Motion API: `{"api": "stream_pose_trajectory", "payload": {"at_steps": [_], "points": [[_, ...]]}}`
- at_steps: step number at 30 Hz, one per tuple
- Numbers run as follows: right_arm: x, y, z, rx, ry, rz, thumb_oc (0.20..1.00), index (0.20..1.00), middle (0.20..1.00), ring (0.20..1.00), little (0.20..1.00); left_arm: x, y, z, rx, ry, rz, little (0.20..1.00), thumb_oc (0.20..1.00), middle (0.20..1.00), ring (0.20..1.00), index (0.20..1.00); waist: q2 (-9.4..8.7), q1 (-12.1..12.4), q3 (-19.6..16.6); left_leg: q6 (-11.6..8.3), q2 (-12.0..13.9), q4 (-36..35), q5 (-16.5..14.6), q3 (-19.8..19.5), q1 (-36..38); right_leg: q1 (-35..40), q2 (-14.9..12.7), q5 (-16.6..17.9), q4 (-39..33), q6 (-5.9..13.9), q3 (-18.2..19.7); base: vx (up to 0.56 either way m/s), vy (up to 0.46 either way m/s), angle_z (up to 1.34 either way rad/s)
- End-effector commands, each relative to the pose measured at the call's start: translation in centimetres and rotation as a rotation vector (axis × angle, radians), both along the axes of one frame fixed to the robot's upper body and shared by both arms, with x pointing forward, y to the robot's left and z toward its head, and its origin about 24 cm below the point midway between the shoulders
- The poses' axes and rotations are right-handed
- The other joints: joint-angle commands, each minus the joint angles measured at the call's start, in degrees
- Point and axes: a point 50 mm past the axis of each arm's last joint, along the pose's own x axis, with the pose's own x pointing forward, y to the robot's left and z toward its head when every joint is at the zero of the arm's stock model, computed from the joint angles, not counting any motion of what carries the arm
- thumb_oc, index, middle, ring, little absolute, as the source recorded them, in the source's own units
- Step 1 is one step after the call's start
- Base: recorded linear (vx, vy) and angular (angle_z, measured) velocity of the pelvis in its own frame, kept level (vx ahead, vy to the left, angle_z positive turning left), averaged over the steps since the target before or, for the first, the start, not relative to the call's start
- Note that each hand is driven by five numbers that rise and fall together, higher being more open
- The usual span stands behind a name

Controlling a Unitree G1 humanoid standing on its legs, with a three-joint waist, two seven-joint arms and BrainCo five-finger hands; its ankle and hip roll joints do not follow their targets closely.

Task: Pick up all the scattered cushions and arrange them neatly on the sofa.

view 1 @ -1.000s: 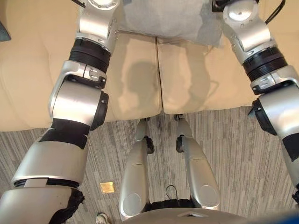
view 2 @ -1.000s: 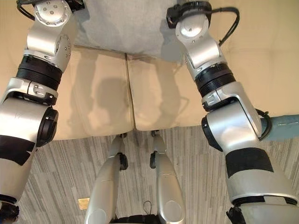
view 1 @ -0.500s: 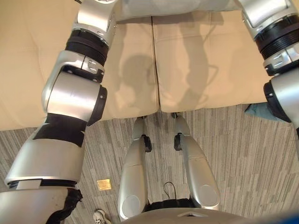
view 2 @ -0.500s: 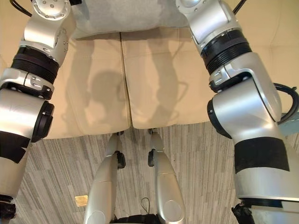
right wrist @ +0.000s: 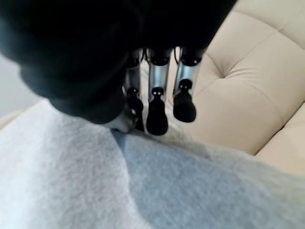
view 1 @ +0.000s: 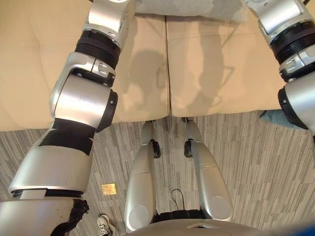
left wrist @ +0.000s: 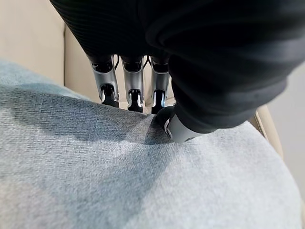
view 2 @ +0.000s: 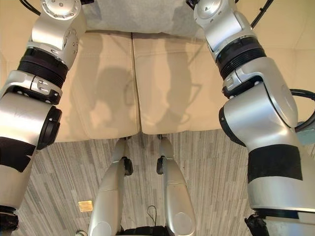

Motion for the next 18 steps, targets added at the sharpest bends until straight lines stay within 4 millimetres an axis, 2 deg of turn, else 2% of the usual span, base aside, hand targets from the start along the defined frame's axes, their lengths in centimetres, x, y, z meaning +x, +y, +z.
{"api": "stream_pose_trajectory", "payload": {"at_steps": [1,4,5,6,7,8,9,10,15,18], "points": [[-4.0,4.8,6.0,-0.047,-0.206,0.165,0.200,0.200,0.200,0.200,0.200,-4.7,-4.6,6.9,0.081,-0.277,-0.168,0.200,0.200,0.200,0.200,0.200,-0.43,-0.15,-0.41,-7.12,0.44,-0.10,-8.30,-1.99,5.58,2.76,-3.40,-0.08,0.19,5.03,-0.08,0.00,0.000,0.00],[-3.8,4.6,5.9,-0.033,-0.185,0.167,0.200,0.200,0.200,0.200,0.200,-4.7,-5.1,6.7,0.071,-0.275,-0.193,0.200,0.200,0.200,0.200,0.200,-0.37,-0.03,-0.41,-7.14,0.35,-0.10,-8.26,-1.99,5.20,2.36,-3.41,0.03,0.19,5.05,-0.06,0.00,0.000,0.00],[-3.4,4.5,5.5,-0.027,-0.154,0.169,0.369,0.369,0.369,0.369,0.369,-4.7,-5.4,6.6,0.064,-0.272,-0.211,0.288,0.288,0.288,0.288,0.288,-0.41,-0.04,-0.41,-7.17,0.36,-0.10,-8.22,-1.89,5.03,2.13,-3.44,0.12,0.19,5.03,-0.11,0.00,0.000,0.00],[-3.2,4.6,5.2,-0.028,-0.136,0.171,0.752,0.752,0.752,0.752,0.752,-4.7,-5.6,6.5,0.064,-0.272,-0.220,0.511,0.511,0.511,0.511,0.511,-0.43,-0.02,-0.41,-7.17,0.38,-0.10,-8.21,-1.88,4.95,2.06,-3.46,0.15,0.19,5.00,-0.15,0.00,0.000,0.00],[-3.2,4.5,5.2,-0.028,-0.136,0.172,1.000,1.000,1.000,1.000,1.000,-4.7,-5.6,6.5,0.064,-0.272,-0.220,0.683,0.683,0.683,0.683,0.683,-0.42,-0.01,-0.41,-7.17,0.38,-0.10,-8.21,-1.88,4.96,2.06,-3.45,0.15,0.19,5.00,-0.15,0.00,-0.006,0.04],[-2.9,4.5,4.9,-0.024,-0.111,0.178,1.000,1.000,1.000,1.000,1.000,-4.7,-5.8,6.4,0.065,-0.270,-0.230,0.871,0.871,0.871,0.871,0.871,-0.46,0.05,-0.41,-7.20,0.37,-0.10,-8.23,-1.93,4.92,1.86,-3.49,0.27,0.19,5.02,-0.26,0.00,-0.002,0.04],[-2.9,4.5,4.9,-0.024,-0.111,0.178,1.000,1.000,1.000,1.000,1.000,-4.7,-5.8,6.4,0.065,-0.270,-0.231,0.871,0.871,0.871,0.871,0.871,-0.45,0.06,-0.41,-7.20,0.37,-0.10,-8.23,-1.93,4.92,1.86,-3.49,0.27,0.19,5.03,-0.27,0.01,-0.012,0.04],[-2.6,4.2,4.5,-0.014,-0.099,0.181,1.000,1.000,1.000,1.000,1.000,-4.5,-5.8,6.1,0.054,-0.263,-0.244,1.000,1.000,1.000,1.000,1.000,-0.44,0.19,-0.41,-7.20,0.31,-0.10,-8.20,-1.99,4.75,1.82,-3.55,0.32,0.19,5.09,-0.30,0.00,0.000,0.00],[-1.8,3.5,3.0,-0.006,-0.068,0.177,1.000,1.000,1.000,1.000,1.000,-3.9,-5.2,4.7,-0.027,-0.251,-0.290,1.000,1.000,1.000,1.000,1.000,-0.04,0.61,-0.41,-7.18,0.12,-0.10,-8.32,-1.94,4.95,1.95,-3.71,0.17,0.19,5.00,-0.32,0.00,0.000,0.00],[-1.1,1.9,1.8,-0.012,-0.044,0.136,1.000,1.000,1.000,1.000,1.000,-3.1,-4.4,2.9,-0.059,-0.231,-0.302,1.000,1.000,1.000,1.000,1.000,0.18,0.95,-0.41,-7.13,-0.11,-0.10,-8.56,-1.74,6.28,2.96,-3.85,0.11,0.19,4.91,-0.29,0.00,-0.002,-0.01]]}}
